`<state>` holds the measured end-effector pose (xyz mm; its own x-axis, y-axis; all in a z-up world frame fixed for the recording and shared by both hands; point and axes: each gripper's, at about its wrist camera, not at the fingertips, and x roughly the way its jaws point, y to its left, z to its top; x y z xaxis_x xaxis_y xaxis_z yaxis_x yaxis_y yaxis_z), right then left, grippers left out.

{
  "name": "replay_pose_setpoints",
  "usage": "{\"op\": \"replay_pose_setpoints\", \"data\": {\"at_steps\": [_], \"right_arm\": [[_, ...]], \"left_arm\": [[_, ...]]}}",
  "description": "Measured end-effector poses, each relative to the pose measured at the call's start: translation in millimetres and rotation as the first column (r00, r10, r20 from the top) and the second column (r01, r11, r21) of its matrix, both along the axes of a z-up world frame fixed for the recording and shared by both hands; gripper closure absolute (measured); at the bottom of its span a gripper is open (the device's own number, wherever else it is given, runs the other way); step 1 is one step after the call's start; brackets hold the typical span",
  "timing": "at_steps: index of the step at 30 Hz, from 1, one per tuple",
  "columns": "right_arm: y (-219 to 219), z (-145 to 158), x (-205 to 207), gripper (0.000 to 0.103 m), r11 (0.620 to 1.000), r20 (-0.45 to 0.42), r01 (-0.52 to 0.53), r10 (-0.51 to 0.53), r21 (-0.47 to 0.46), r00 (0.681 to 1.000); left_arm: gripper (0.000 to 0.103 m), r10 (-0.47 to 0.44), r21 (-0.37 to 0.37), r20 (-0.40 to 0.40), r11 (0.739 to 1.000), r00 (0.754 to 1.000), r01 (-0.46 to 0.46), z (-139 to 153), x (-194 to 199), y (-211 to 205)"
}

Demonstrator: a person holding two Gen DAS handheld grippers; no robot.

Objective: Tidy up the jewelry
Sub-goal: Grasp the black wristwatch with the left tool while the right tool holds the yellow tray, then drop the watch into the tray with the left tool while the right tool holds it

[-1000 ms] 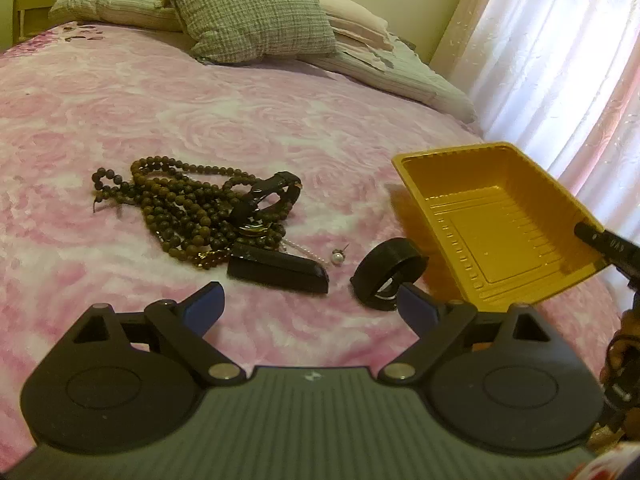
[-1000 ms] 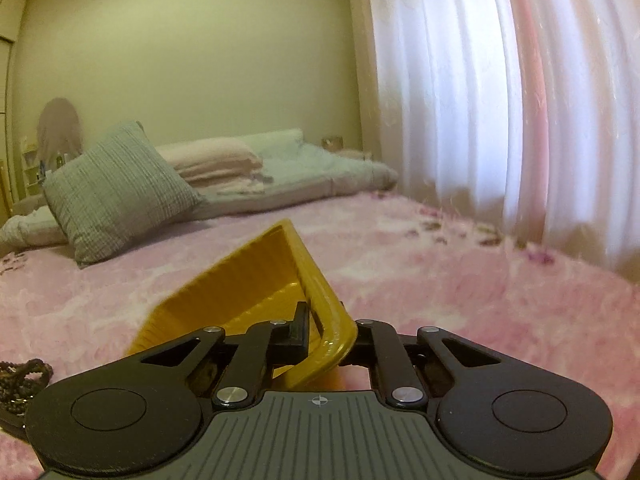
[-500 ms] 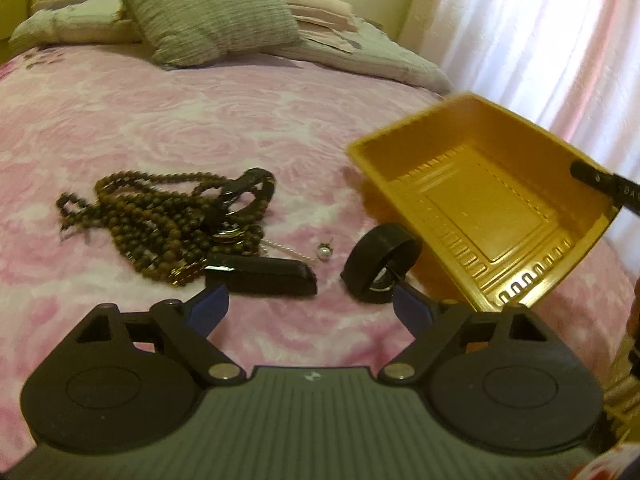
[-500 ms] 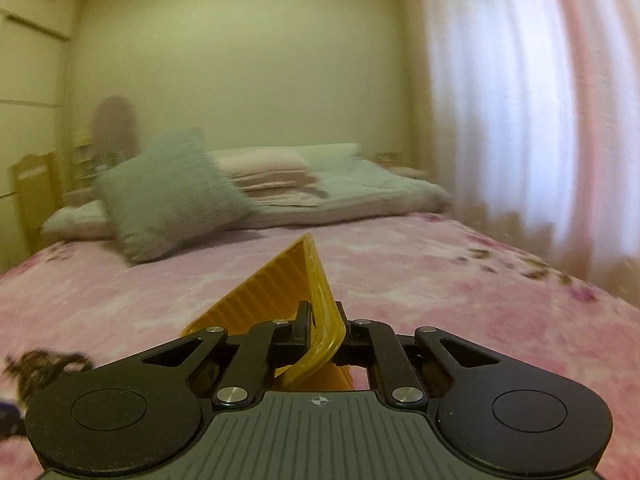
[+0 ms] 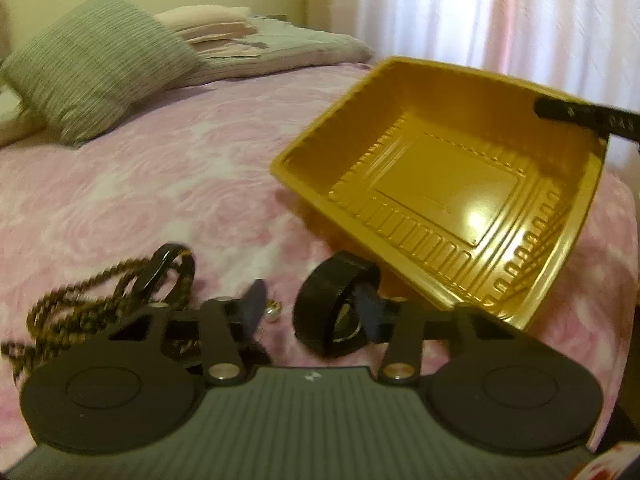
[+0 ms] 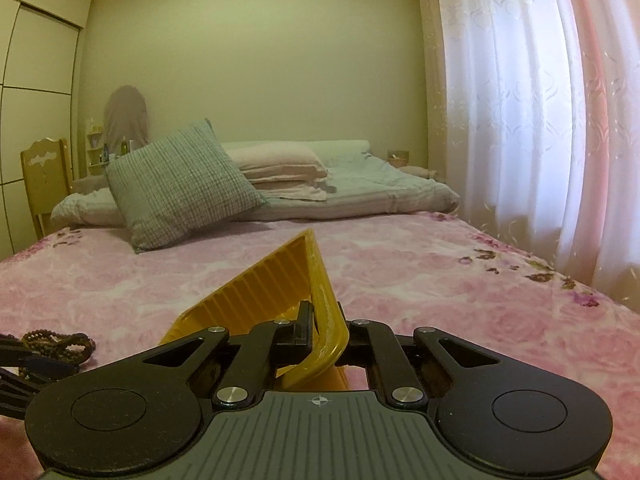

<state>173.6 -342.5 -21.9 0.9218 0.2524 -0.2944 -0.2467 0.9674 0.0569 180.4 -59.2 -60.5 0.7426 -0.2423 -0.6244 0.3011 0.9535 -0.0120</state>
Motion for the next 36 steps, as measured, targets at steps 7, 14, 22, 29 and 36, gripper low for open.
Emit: {"op": "replay_pose_setpoints", "data": {"at_steps": [7, 14, 22, 29, 36], "right_arm": [[2.9, 3.0, -0.7, 0.096, 1.000, 0.001, 0.002, -0.002, -0.011, 1.000], [5.4, 4.8, -2.6, 0.096, 1.000, 0.001, 0.009, -0.009, -0.016, 1.000], [13.0, 8.4, -13.1, 0.095, 0.999, 0.023, 0.004, -0.003, -0.040, 1.000], [15.9, 7.8, -15.7, 0.095, 1.000, 0.014, 0.001, -0.001, -0.030, 1.000], [17.3, 8.8, -16.6, 0.095, 1.000, 0.010, -0.005, 0.005, -0.025, 1.000]], "left_arm": [[0.084, -0.030, 0.021, -0.018, 0.999, 0.999, 0.030, 2.4, 2.1, -3.8], [0.085, 0.032, -0.033, 0.000, 0.999, 1.000, -0.032, 23.1, -1.2, 7.0], [0.086, 0.040, -0.156, 0.059, 0.987, 0.997, -0.030, 56.0, 0.1, -3.0], [0.086, -0.034, -0.198, -0.009, 0.980, 0.999, 0.031, 40.5, 5.0, -35.7], [0.064, 0.006, -0.196, 0.013, 0.981, 1.000, -0.004, 36.2, -13.5, -31.5]]}}
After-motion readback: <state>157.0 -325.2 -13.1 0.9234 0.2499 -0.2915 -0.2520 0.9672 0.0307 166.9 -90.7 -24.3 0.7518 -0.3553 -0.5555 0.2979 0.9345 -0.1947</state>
